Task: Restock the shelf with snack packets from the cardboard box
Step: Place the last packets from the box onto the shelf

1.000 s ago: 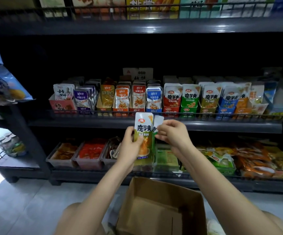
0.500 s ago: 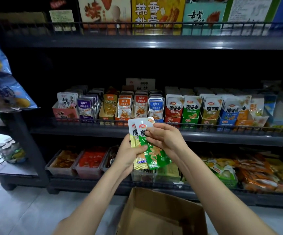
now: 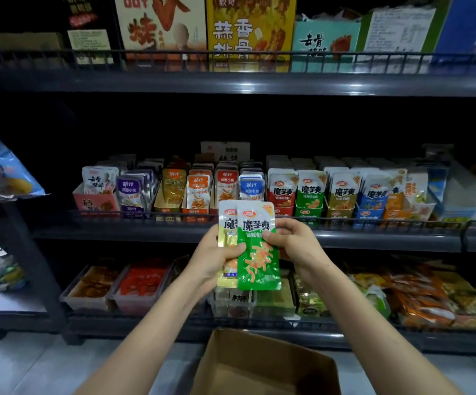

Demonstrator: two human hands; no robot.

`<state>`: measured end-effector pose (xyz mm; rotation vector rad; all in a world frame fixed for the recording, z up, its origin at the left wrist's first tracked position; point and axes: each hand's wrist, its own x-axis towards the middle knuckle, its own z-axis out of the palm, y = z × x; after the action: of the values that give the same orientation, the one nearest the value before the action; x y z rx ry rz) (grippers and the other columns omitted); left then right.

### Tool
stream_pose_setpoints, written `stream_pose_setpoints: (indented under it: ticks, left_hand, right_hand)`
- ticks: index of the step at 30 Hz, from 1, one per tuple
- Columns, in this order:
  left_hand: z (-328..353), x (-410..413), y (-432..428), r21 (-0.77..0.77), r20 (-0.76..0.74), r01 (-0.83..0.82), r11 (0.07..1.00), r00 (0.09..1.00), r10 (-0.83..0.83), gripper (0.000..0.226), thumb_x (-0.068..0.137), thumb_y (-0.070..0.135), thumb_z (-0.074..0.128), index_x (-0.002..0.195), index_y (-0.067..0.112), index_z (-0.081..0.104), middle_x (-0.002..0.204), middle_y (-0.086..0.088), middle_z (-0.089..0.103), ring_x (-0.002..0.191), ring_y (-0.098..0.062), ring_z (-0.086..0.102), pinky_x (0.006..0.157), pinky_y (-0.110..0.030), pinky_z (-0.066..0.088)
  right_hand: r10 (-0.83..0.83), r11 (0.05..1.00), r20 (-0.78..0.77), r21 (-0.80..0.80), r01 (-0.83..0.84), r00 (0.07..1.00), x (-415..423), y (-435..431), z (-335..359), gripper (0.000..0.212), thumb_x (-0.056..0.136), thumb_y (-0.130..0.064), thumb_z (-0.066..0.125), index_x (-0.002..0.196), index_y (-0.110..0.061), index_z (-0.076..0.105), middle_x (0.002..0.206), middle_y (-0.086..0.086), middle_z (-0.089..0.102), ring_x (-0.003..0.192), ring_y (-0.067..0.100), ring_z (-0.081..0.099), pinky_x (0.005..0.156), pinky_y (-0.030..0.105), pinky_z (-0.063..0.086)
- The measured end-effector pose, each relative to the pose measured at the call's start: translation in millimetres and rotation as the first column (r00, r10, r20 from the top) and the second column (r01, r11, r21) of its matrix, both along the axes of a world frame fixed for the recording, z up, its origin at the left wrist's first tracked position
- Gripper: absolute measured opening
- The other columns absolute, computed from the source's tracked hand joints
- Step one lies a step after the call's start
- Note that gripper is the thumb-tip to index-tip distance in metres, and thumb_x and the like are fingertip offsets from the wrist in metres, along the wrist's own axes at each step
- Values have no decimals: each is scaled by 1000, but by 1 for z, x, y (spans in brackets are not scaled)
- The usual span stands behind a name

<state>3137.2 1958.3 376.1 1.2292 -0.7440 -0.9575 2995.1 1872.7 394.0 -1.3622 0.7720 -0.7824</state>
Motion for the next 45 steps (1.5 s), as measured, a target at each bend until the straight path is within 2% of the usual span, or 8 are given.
stream_pose_setpoints:
  ticks: [4,9,22,28,32,38,41,45]
  left_hand:
    - [5,0,-17,33,83,29,999,996,-31,39,81,-7,65,114,13,57,103,-7,71,90,-20,69,70,-33,56]
    - [9,7,-41,28,131,-47,999,991,43,41,83,-3,66,115,19,54,113,-7,67,104,-25,64,93,-50,50]
    - [13,1,-126,-105,113,-175,979,976,186,37,83,0,66,110,24,55,108,-3,69,98,-21,67,84,-44,54]
    - [5,10,-155,-112,106,-170,979,978,182,41,81,0,68,114,22,56,107,-3,70,97,-21,68,80,-39,55]
    - [3,16,-165,-98,120,-153,983,979,165,46,80,1,70,119,18,54,110,-3,68,101,-23,66,87,-44,54]
    - [0,22,-171,-100,121,-138,985,981,150,47,78,2,71,117,22,54,109,-3,68,98,-22,67,91,-45,52]
    - [-2,22,-170,-118,122,-134,984,981,149,43,79,0,70,108,27,55,106,-2,68,96,-21,68,85,-39,54]
    - [-3,21,-167,-121,94,-131,984,985,143,40,79,-1,69,108,24,57,103,-2,70,91,-18,69,79,-35,55]
  right_hand:
    - [-37,999,-2,33,37,999,-14,-14,0,14,88,1,62,93,-9,53,87,8,69,65,12,66,45,19,46]
    - [-235,971,43,52,233,971,-37,-44,-3,13,91,2,57,98,-6,50,94,13,70,78,21,69,56,28,52]
    - [-537,815,214,-120,568,816,-73,-158,2,15,92,-6,61,85,-8,48,72,12,43,74,20,44,65,31,37]
    - [-480,853,345,-33,521,807,-43,-191,1,16,94,-3,55,90,-17,48,76,-4,54,70,8,58,59,21,45]
    - [-406,894,269,-82,441,873,-37,-200,-12,23,93,-6,58,114,-13,52,111,9,63,100,21,64,81,28,53]
    - [-463,806,60,-386,449,884,-43,-205,-21,9,93,-11,60,97,-18,57,94,8,64,92,30,63,81,52,53]
    - [-494,765,-76,-512,391,866,-30,-210,-24,27,93,-17,61,119,-17,57,107,2,65,95,22,63,81,44,55]
    - [-657,616,-335,-755,225,676,-18,-215,-31,31,91,-26,63,119,-14,60,100,4,67,81,20,62,57,24,39]
